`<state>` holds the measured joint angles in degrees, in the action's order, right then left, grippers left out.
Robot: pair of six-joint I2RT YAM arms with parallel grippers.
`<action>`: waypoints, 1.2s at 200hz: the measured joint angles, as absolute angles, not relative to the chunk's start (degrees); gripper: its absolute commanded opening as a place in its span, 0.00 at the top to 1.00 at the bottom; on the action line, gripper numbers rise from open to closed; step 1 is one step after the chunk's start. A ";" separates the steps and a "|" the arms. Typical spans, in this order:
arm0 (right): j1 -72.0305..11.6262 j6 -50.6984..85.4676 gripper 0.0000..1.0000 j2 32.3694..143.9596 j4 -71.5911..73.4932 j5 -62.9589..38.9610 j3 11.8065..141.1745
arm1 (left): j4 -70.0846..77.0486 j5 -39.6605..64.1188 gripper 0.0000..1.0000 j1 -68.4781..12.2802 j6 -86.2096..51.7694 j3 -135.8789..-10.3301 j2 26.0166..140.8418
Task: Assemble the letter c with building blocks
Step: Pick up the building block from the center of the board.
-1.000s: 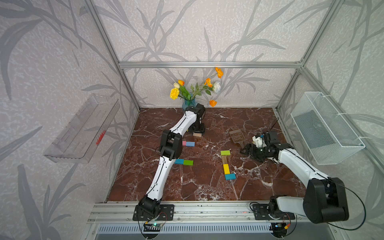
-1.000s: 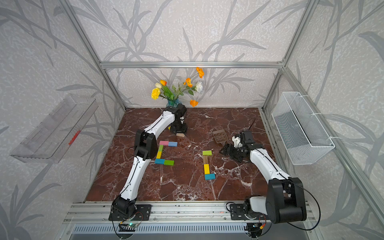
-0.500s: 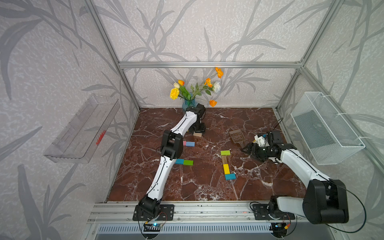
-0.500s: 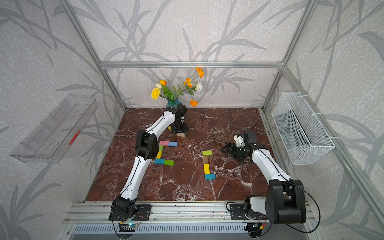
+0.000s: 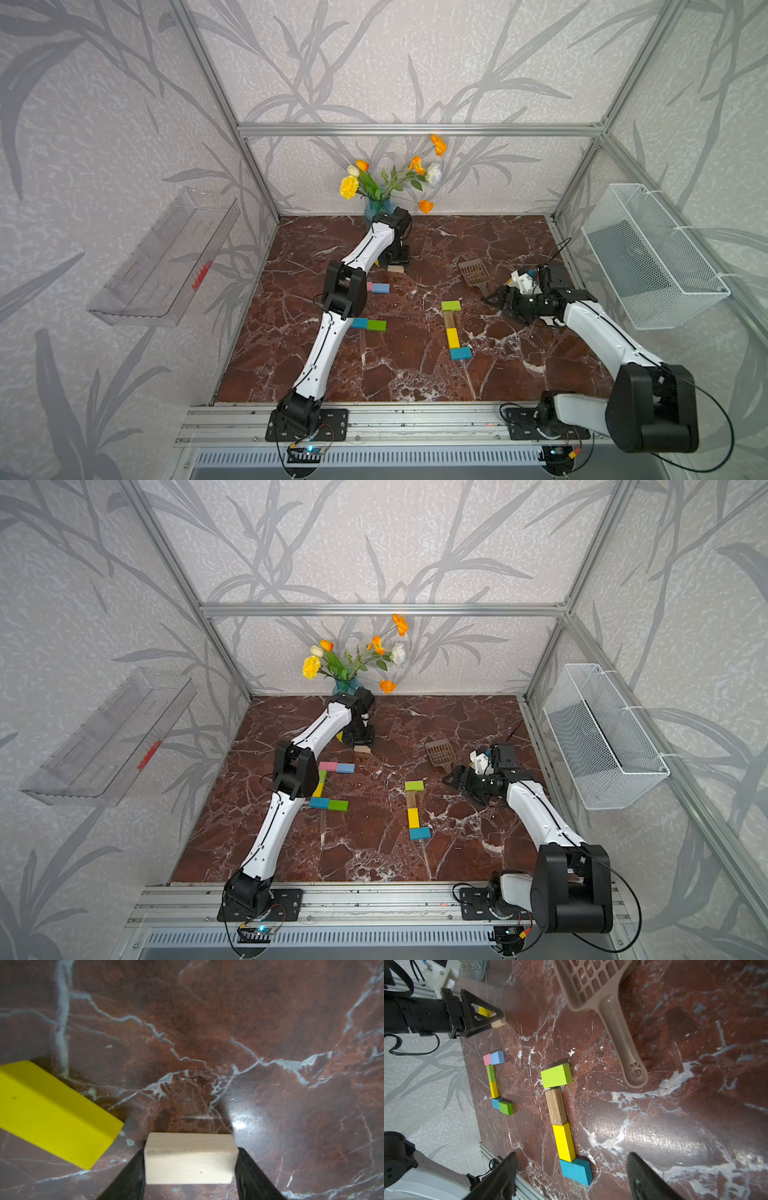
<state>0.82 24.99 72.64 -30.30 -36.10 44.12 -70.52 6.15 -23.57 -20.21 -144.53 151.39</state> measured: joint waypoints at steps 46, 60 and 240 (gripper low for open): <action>0.82 24.40 0.19 72.34 -30.96 -37.52 44.12 | -69.47 6.94 0.47 -23.73 -20.95 -139.96 149.01; 0.82 24.12 0.18 72.44 -31.55 -38.15 44.12 | -68.38 7.40 0.48 -24.10 -21.61 -135.33 146.41; 1.21 24.16 0.18 78.15 -35.16 -39.03 48.27 | -62.24 10.68 0.52 -40.36 -47.77 -128.51 135.41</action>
<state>1.21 24.16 78.15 -35.16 -39.03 48.27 -62.24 10.68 -40.36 -47.77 -128.51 135.41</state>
